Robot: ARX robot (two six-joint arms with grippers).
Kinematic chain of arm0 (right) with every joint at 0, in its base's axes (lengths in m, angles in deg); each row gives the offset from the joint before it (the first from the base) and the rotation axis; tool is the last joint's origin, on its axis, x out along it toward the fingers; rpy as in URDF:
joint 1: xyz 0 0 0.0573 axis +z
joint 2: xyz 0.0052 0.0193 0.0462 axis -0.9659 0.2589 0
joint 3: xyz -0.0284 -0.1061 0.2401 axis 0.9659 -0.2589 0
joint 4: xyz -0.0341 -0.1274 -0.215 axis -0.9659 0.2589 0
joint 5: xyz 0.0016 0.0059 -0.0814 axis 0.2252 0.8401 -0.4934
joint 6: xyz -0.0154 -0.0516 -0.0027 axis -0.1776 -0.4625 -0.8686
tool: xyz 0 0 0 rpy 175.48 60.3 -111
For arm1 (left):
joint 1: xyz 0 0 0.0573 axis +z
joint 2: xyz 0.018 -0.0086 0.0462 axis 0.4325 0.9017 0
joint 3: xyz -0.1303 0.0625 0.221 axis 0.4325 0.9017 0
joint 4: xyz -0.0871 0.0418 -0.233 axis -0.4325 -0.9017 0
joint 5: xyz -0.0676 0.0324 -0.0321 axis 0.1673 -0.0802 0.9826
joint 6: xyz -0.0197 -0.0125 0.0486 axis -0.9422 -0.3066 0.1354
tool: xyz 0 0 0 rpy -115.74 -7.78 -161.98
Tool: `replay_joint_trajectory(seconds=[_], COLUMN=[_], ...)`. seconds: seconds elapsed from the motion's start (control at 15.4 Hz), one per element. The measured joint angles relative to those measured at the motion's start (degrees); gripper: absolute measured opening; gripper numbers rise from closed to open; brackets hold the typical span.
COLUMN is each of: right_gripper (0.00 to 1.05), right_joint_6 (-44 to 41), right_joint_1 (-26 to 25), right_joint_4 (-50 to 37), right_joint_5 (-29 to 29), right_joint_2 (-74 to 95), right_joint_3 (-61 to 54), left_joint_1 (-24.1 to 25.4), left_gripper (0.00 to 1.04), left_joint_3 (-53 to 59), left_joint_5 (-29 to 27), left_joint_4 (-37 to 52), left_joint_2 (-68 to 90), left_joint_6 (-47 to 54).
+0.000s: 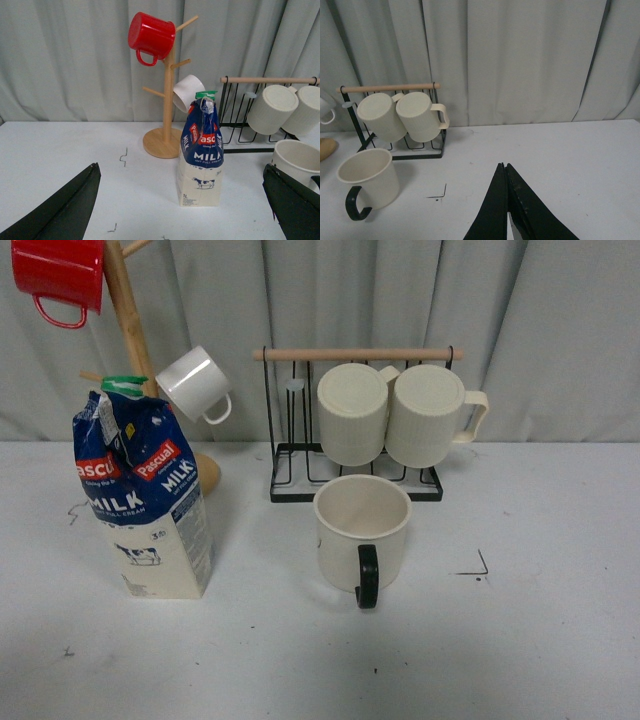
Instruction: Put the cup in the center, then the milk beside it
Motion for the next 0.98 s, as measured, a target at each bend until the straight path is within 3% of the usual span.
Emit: replay_joint_trajectory(seconds=[0.26,0.33,0.59,0.78,0.91,0.98], right_gripper=[0.02,0.02,0.02,0.31,0.51,0.60], right_joint_6=[0.00,0.02,0.00,-0.02,-0.02,-0.02], right_joint_1=[0.00,0.00,0.00,0.00,0.00,0.00], right_joint_4=[4.04,12.02,13.22,13.42,13.38,13.38], right_joint_5=[0.00,0.11,0.02,0.04,0.09,0.09], right_joint_2=[-3.58,-8.76,-12.74,-12.74,-12.74,-12.74], right_joint_3=[0.00,0.02,0.02,0.02,0.02,0.02], left_joint_1=[0.00,0.00,0.00,0.00,-1.38,-1.95], left_gripper=[0.98,0.98,0.98,0.98,0.98,0.98], left_joint_3=[0.00,0.00,0.00,-0.31,-10.25,-13.60], left_joint_5=[0.00,0.00,-0.02,0.02,-0.66,-0.68], left_joint_4=[-0.02,-0.02,-0.02,-1.75,-17.05,-13.92], left_joint_2=[0.00,0.00,0.00,0.33,16.31,23.04], left_joint_6=[0.00,0.00,0.00,-0.59,-9.73,-12.76])
